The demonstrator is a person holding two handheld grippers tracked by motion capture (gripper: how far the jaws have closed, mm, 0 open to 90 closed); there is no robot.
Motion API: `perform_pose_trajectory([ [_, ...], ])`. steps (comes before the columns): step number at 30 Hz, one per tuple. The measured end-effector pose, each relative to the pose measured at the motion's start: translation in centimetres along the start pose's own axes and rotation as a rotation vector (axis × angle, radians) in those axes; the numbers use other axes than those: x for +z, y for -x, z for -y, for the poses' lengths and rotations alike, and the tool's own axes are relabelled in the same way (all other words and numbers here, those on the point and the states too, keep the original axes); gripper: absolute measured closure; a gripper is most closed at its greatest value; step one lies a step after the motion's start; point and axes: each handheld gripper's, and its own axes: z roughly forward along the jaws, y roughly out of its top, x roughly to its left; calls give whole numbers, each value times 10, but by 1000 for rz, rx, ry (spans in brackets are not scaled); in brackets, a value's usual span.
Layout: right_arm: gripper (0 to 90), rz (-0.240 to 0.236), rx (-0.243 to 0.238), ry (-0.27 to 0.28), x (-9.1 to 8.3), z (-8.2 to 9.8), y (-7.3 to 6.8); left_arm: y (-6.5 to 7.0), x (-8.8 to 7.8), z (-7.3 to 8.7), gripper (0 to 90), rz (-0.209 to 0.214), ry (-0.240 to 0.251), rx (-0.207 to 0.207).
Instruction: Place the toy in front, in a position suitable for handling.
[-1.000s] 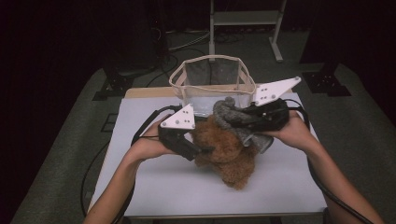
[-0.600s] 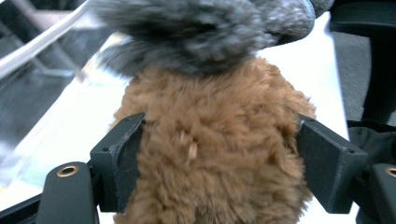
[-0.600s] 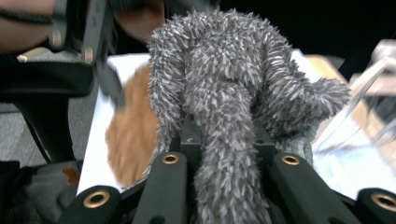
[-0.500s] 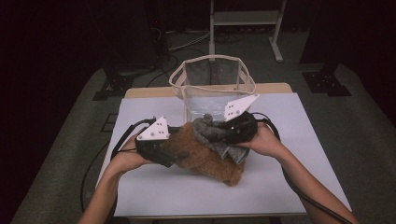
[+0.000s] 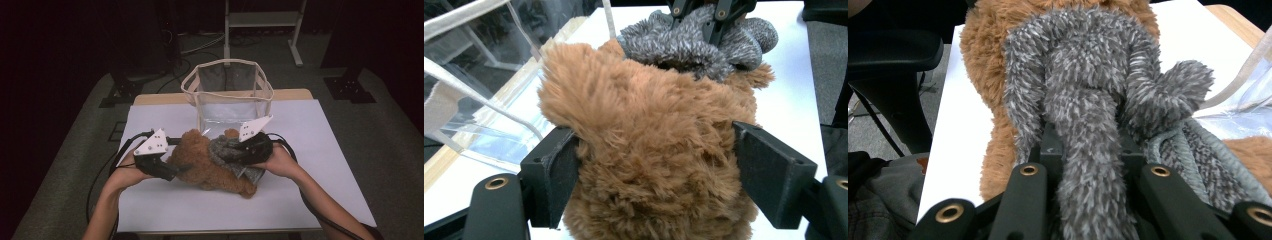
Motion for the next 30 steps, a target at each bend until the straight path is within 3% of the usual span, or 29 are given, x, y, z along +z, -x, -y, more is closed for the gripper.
perform_pose_trajectory([
  [4, 729, -5, 3, -1, 1, 1, 0, 1, -3, 2, 225, -2, -3, 9],
  [8, 729, -8, 3, -4, 3, 1, 1, 0, -10, 2, 225, -2, 26, 3],
  [12, 728, -17, 5, -13, 8, 1, 2, 3, -11, 0, 225, 28, 31, 17],
  [14, 727, -19, -1, -12, 10, 1, 2, 5, -5, 1, 225, 50, 14, 25],
  [16, 725, -18, -1, -13, 10, 1, 2, 8, 6, 5, 226, 77, -34, 36],
  [20, 722, -3, 6, -32, 4, 4, 3, 8, 13, 15, 202, 53, -66, 32],
  [24, 722, 13, 42, -29, -6, 17, 8, 2, 13, 26, 204, 32, -102, 16],
  [27, 721, 21, 77, -14, -14, 29, 12, 1, 11, 25, 203, 34, -82, 11],
  [30, 721, 20, 99, -2, -18, 36, 12, 5, 10, 17, 203, 40, -68, 35],
])
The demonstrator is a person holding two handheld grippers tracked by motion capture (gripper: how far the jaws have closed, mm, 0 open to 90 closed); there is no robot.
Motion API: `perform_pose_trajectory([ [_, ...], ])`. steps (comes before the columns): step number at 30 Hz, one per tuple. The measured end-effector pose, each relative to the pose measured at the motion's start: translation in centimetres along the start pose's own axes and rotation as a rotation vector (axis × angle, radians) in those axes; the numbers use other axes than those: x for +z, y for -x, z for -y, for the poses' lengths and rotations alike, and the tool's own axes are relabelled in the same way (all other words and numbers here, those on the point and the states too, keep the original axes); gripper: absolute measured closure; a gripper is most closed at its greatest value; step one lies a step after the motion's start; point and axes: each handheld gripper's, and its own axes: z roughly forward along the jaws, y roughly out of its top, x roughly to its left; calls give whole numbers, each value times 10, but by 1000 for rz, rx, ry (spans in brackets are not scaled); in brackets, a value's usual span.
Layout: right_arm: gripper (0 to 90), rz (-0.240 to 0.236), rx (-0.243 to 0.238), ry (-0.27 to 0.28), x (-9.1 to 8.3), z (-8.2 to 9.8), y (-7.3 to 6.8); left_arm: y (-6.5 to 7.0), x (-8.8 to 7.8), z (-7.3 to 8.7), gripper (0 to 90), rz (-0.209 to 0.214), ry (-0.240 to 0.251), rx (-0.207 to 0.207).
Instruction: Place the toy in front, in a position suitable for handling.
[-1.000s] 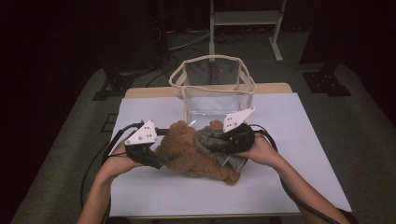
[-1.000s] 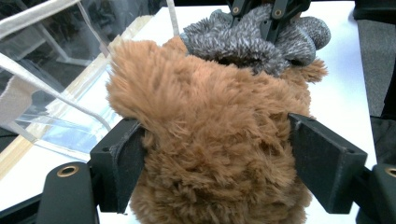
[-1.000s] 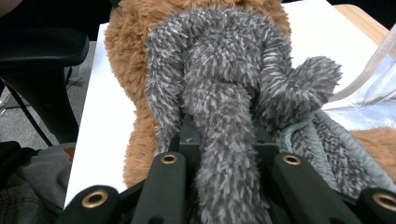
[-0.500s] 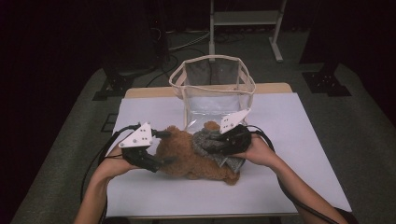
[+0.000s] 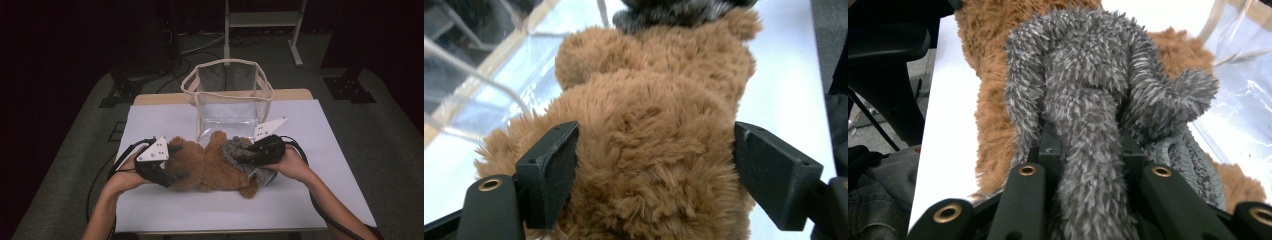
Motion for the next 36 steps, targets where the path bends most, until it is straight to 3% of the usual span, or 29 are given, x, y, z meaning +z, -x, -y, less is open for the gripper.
perform_pose_trajectory([
  [4, 720, 13, 12, 1, -6, 7, 1, 3, 3, -6, 202, 15, 9, 28],
  [7, 719, 26, 29, -2, -10, 14, 4, 5, 10, -6, 202, 28, -13, 43],
  [11, 719, 35, 50, -2, -12, 22, 8, 3, 14, 0, 198, 21, -24, 30],
  [14, 719, 33, 59, -2, -11, 25, 9, -1, 16, 7, 199, -3, -67, 24],
  [19, 717, 25, 56, -3, -6, 25, 8, -9, 19, 24, 199, -28, -94, -17],
  [23, 716, 23, 61, -6, -5, 28, 7, -11, 17, 27, 199, -29, -64, -32],
  [25, 715, 26, 62, -8, -5, 28, 7, -8, 15, 22, 199, -29, -55, -12],
  [29, 714, 31, 61, -7, -6, 28, 7, 0, 18, 8, 199, 15, -28, 38],
  [32, 714, 31, 65, -5, -5, 29, 8, 7, 28, 0, 199, 47, -49, 84],
  [36, 713, 26, 62, -7, -4, 29, 5, 11, 41, -3, 199, 65, -84, 104],
])
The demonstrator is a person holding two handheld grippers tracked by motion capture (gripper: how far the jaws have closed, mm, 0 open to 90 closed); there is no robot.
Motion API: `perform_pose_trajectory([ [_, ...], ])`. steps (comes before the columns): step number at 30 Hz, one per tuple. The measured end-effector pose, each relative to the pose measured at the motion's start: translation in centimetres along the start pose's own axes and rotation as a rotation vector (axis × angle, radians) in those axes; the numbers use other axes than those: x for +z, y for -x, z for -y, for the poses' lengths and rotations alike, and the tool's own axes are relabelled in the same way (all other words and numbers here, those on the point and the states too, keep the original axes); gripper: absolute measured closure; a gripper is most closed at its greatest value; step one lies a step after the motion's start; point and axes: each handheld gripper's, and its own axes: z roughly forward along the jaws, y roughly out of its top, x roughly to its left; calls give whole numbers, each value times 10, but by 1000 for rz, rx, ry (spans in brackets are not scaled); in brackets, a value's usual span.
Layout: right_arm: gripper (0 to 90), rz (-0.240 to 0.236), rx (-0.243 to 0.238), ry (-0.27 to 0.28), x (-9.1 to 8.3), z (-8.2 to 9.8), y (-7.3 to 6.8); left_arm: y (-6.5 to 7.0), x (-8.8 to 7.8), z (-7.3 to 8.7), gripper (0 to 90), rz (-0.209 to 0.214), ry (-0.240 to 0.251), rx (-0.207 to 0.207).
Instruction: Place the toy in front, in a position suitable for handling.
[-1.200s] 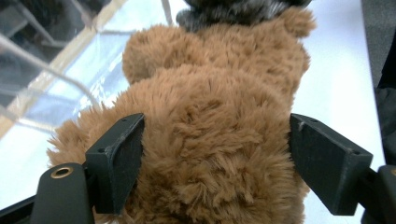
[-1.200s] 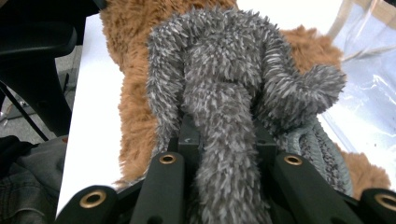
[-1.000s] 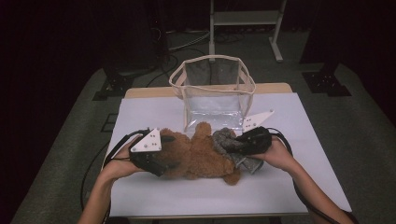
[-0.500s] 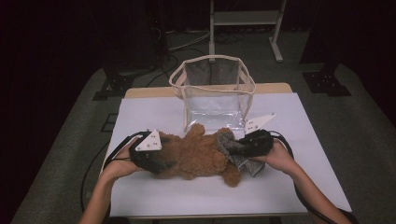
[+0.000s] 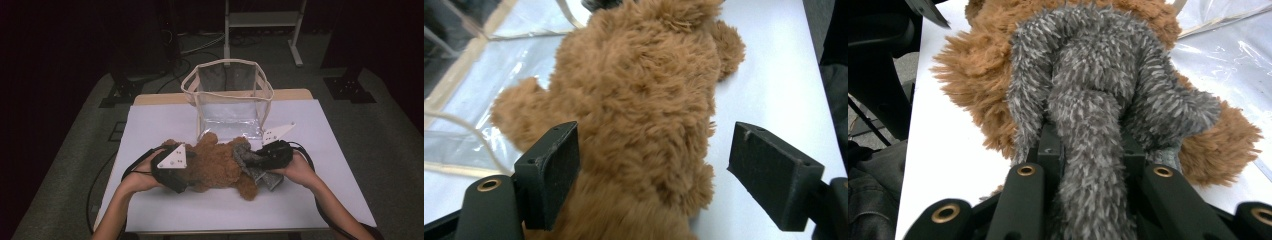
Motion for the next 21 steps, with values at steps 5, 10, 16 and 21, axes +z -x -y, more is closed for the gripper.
perform_pose_trajectory([
  [5, 714, -12, -25, -3, 2, -5, -7, 0, 4, -2, 198, 25, 10, -1],
  [10, 714, -63, -37, 28, 7, -14, -16, 1, 6, -6, 192, 33, 16, 7],
  [16, 714, -80, -64, 30, 16, -28, -24, 4, 12, -12, 160, 22, 13, 30],
  [21, 715, -84, -40, 36, 17, -25, -18, 5, 28, -21, 132, -3, -12, 41],
])
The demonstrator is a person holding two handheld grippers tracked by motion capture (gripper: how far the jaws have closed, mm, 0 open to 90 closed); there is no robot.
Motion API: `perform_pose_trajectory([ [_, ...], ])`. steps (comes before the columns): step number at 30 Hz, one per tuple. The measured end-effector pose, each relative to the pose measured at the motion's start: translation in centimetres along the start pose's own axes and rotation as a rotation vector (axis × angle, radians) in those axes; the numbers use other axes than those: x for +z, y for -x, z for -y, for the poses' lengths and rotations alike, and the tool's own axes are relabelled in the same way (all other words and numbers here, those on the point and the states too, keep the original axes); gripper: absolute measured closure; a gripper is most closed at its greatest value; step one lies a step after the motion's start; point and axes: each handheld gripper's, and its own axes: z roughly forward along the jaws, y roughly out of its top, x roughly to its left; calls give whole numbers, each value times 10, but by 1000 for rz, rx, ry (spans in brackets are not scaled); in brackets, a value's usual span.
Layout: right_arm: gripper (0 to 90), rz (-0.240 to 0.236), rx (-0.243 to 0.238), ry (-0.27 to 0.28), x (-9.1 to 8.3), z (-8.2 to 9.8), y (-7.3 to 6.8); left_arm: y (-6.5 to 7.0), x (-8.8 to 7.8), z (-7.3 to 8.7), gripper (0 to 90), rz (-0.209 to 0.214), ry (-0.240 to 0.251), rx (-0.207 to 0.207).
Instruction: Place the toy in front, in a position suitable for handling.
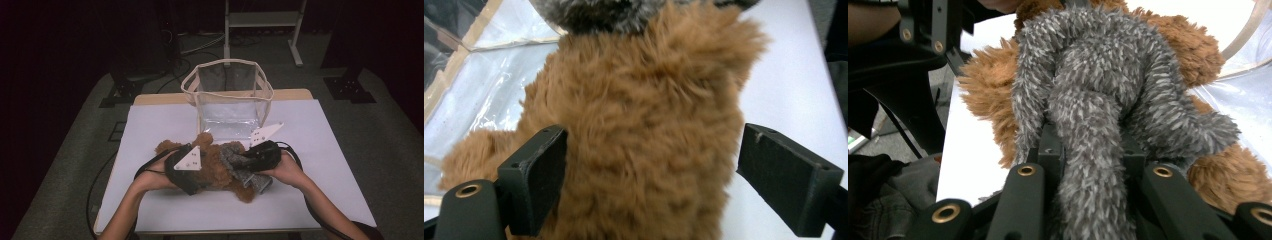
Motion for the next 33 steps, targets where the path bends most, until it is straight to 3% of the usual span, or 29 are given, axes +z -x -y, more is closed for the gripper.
perform_pose_trajectory([
  [4, 716, -11, 5, 2, 5, 0, 0, 3, 14, -12, 173, -35, -25, 23],
  [7, 717, 1, 1, -8, 8, 1, -2, 5, 19, -20, 344, -56, -37, 55],
  [10, 717, 0, 21, 23, 1, 5, 0, 3, 16, -23, 452, -54, 1, 19],
  [15, 716, 4, 11, 48, -14, 3, -6, 4, 19, -32, 467, -22, 43, 3],
  [23, 716, 40, -7, 39, -50, 11, -23, 12, 37, -63, 479, 76, 90, 25],
  [29, 715, 85, 50, 52, -76, 37, -20, 12, 63, -87, 477, 102, 69, 43],
  [33, 714, 104, 96, 94, -82, 54, -12, 5, 69, -90, 470, 98, 47, 41],
])
